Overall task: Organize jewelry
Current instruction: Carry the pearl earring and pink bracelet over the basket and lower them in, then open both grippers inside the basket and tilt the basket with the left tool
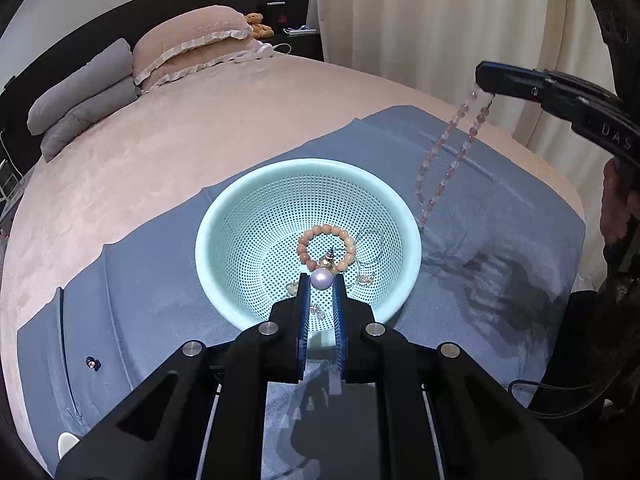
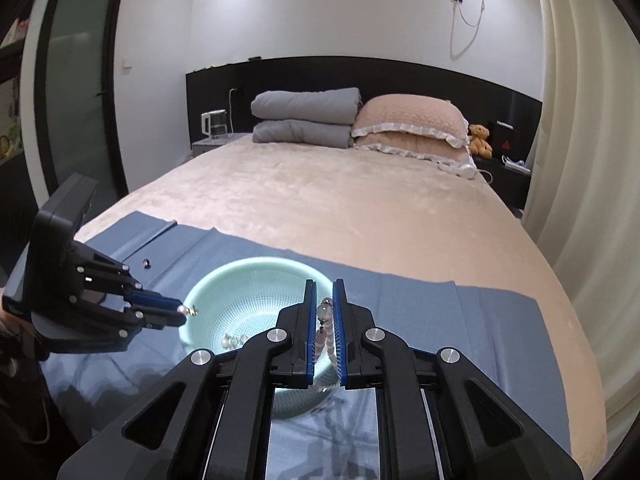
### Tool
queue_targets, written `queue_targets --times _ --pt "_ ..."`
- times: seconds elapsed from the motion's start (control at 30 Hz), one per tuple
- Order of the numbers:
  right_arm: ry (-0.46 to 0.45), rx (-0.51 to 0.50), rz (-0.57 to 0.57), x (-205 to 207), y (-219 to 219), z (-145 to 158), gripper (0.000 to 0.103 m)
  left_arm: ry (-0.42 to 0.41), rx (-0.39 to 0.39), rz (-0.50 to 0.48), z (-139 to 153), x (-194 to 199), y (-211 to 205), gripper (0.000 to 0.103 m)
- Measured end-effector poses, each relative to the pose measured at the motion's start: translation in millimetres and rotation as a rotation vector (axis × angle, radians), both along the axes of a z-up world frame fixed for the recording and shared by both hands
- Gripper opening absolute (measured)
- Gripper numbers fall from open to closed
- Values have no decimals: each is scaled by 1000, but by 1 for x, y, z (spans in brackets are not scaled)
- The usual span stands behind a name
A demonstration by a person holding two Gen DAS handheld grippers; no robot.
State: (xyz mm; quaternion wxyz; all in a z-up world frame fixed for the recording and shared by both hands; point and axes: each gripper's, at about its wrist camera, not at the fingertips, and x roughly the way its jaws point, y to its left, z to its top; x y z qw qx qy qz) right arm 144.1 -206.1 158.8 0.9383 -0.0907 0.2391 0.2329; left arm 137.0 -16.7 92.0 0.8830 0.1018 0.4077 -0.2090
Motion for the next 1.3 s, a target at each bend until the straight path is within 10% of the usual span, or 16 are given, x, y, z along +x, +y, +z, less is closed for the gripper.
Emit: queue_targets --times 0.43,0.8,1.0,1.17,1.3 --pt "-90 -10 64 26 34 40 8 -7 -13 24 9 24 3 12" --pt "139 -18 81 58 49 -76 8 96 -60 58 -50 51 14 13" --pt "193 24 59 61 45 -112 10 90 -91 71 -68 47 15 51" --pt "150 52 9 49 31 -117 62 21 -63 47 -65 27 10 74" --pt "149 69 -43 44 17 -121 73 -14 -68 67 -61 15 14 76"
